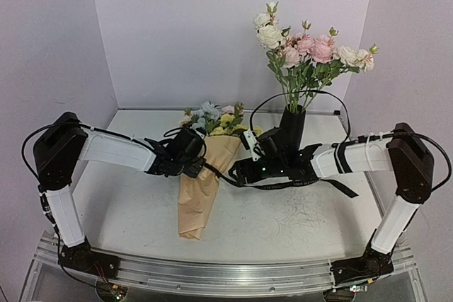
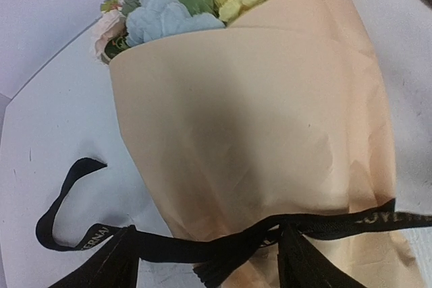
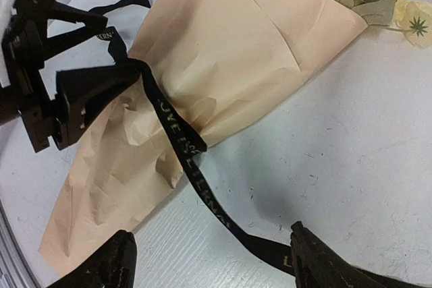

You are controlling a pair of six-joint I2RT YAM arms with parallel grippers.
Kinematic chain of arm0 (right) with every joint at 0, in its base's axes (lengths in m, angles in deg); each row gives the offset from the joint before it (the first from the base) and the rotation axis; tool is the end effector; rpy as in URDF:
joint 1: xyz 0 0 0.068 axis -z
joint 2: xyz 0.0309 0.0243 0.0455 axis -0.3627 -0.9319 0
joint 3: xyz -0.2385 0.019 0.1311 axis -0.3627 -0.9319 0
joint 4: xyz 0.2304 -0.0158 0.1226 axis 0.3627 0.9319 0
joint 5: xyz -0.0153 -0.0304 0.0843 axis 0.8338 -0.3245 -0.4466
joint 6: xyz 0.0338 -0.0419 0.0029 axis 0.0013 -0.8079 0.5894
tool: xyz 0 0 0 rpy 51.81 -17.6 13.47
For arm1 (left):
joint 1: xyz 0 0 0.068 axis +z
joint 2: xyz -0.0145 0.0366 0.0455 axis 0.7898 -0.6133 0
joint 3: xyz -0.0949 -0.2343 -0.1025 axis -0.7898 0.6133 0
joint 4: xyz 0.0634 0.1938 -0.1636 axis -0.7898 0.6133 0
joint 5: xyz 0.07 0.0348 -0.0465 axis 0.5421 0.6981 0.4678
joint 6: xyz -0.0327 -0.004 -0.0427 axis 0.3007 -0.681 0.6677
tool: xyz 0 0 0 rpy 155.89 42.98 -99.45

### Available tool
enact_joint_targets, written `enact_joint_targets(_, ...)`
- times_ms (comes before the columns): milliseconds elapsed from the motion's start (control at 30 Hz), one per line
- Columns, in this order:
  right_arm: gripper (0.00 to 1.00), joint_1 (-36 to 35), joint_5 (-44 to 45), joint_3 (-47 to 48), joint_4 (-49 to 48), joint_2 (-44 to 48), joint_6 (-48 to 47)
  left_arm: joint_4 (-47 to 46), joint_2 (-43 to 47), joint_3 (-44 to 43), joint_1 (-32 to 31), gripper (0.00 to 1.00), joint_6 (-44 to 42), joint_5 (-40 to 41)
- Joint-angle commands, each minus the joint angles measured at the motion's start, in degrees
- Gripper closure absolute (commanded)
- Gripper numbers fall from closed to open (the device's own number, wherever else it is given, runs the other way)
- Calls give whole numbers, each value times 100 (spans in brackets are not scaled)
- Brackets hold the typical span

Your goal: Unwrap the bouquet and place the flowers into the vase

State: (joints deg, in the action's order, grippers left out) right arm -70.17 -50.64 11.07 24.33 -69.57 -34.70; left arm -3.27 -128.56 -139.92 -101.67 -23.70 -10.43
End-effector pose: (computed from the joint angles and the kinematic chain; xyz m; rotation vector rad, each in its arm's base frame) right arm 0.2528 0.2916 0.2138 -0.5075 1.9368 0.8375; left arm 0.2623 -0.2792 0.1678 0.6559 2.1666 0.1567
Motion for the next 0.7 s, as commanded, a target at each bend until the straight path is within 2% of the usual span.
enact_joint_targets(0, 26, -17, -63, 371, -138, -215, 57, -217, 544, 97, 19, 31, 737, 280)
enact_joint_targets(100, 36, -20, -261, 589, -140, -376, -36, -367, 693, 232, 19, 37, 886, 38)
enact_joint_targets(233, 39, -21, -466, 889, -140, -610, -127, -390, 770, 271, 28, 41, 940, -58)
enact_joint_targets(333, 40, -14, -593, 1119, -136, -821, -158, -391, 801, 340, 43, 39, 894, -225)
enact_joint_targets(467, 51, -14, -684, 1428, -128, -1137, -205, -388, 954, 494, 220, 55, 817, -1066)
enact_joint_targets(533, 57, -21, -691, 1567, -105, -1269, -232, -377, 1007, 572, 401, 57, 855, -1541)
enact_joint_targets(667, 58, -17, -704, 1881, -13, -1544, -308, -399, 1085, 716, 634, 56, 835, -2099)
